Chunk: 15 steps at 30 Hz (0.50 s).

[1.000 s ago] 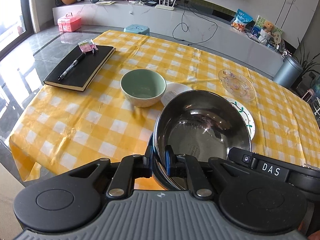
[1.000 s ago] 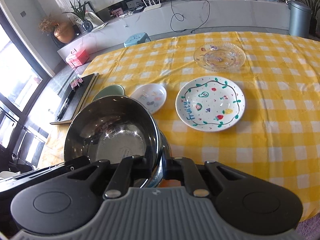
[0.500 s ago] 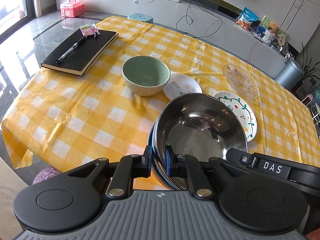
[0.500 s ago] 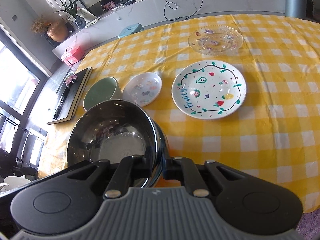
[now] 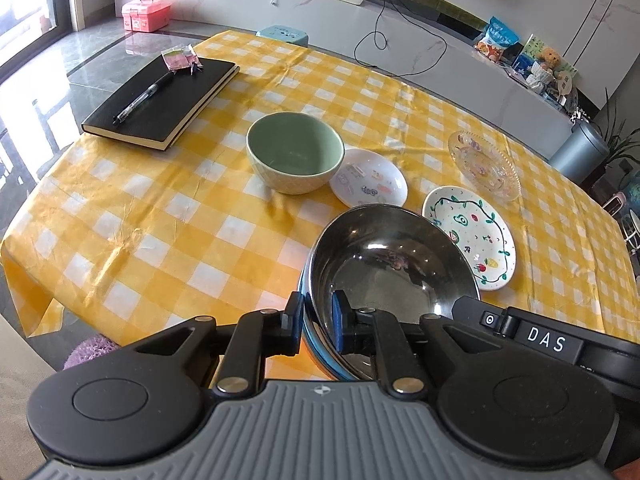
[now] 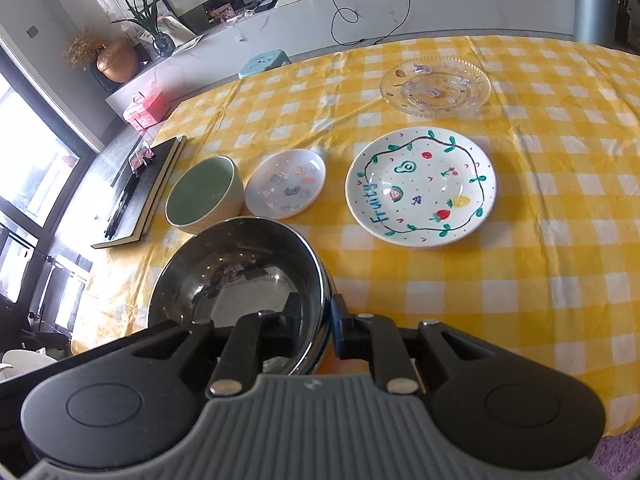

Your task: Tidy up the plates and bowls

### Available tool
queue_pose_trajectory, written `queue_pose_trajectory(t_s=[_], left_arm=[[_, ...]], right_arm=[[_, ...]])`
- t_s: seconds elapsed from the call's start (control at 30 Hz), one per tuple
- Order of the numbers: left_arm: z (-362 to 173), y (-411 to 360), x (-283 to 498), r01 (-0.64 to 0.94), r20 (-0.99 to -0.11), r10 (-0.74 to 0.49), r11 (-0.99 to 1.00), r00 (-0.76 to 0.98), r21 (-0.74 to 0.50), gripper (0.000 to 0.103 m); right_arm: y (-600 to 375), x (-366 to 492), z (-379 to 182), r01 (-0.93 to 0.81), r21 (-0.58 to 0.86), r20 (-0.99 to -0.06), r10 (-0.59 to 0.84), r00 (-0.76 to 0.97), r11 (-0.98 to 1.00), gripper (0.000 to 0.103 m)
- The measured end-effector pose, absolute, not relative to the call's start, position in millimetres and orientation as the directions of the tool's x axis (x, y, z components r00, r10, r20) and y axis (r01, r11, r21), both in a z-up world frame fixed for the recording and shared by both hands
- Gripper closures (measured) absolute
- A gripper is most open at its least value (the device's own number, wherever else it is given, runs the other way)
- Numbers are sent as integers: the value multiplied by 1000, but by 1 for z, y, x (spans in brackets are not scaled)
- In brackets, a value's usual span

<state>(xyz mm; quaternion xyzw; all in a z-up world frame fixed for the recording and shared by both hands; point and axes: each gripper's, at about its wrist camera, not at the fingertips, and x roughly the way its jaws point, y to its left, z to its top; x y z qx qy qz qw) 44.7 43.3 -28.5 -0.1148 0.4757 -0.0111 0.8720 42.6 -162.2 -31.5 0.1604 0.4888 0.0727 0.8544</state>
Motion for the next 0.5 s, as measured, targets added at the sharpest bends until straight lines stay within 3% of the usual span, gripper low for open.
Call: queue_pose_trajectory(t_s=[0.07, 0.27, 0.37, 0.5], left_arm=[[-27, 44, 45, -87, -825, -123, 975, 552, -204, 80], [-13, 53, 47, -72, -787, -144, 970, 601, -232, 62], [-8, 60, 53, -77, -774, -131, 971, 619, -226, 57], [-4, 72, 66, -96, -769, -108, 972, 630, -216, 54]], right_arm=[[-163, 42, -29, 29, 341, -806, 277, 523, 940, 79], [-166, 44, -13, 10, 331, -775, 266, 573, 944, 75], [-163, 50, -5, -12, 336, -753, 277, 597, 942, 68], [-152, 65, 3, -53, 330, -741, 293, 605, 943, 68]])
